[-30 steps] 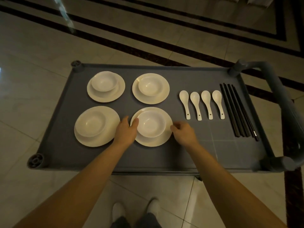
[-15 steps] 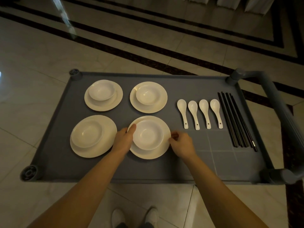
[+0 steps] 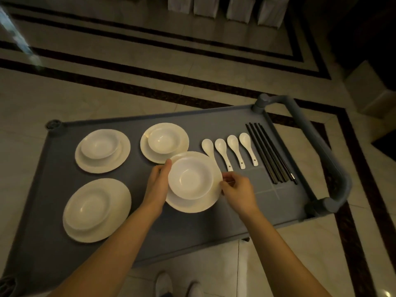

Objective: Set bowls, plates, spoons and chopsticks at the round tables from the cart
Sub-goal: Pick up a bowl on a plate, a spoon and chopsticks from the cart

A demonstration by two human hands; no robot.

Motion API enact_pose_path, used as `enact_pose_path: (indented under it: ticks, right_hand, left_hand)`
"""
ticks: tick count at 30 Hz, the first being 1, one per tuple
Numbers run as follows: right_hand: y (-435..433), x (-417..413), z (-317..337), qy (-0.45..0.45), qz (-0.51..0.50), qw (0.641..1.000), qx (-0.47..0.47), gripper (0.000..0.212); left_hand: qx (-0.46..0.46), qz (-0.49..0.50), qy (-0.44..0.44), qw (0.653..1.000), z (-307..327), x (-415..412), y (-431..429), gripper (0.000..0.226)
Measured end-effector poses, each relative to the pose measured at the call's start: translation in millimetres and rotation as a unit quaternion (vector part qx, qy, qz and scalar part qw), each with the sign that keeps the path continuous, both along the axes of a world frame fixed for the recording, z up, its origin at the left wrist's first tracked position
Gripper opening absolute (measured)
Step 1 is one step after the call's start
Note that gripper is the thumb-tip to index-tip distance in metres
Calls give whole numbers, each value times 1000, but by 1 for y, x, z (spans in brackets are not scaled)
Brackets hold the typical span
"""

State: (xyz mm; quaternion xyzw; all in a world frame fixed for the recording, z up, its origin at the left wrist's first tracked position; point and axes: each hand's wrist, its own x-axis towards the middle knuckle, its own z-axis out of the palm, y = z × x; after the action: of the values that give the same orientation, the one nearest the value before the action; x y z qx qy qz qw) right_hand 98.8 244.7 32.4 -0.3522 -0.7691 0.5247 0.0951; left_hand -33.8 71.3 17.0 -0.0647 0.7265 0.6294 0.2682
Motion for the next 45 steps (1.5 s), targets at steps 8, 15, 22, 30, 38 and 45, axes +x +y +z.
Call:
enact_pose_path:
  ticks: [8, 15, 22, 30, 38, 45]
  right_hand:
    - [12, 26, 13, 18, -64, 998, -12, 18]
    - [52, 37, 9, 45, -133, 990, -15, 15]
    - [143, 33, -28, -131, -89, 967, 198, 23]
    - [196, -6, -43, -226, -8, 938, 263, 34]
    - [204, -16, -44, -259, 57, 917, 297, 33]
    - [209, -20, -49, -263, 68, 915, 299, 22]
  left_hand:
    - [26, -7, 10, 1000, 10, 5, 38, 14]
    - [36, 3, 0, 999, 16, 6, 73, 23]
    - [27, 30, 7, 999, 13, -1, 107, 16]
    - [11, 83, 8, 996, 13, -9, 135, 14]
    - [-5, 102, 11, 995, 13, -8, 149, 15]
    - [-19, 107, 9, 994, 9, -7, 150, 11]
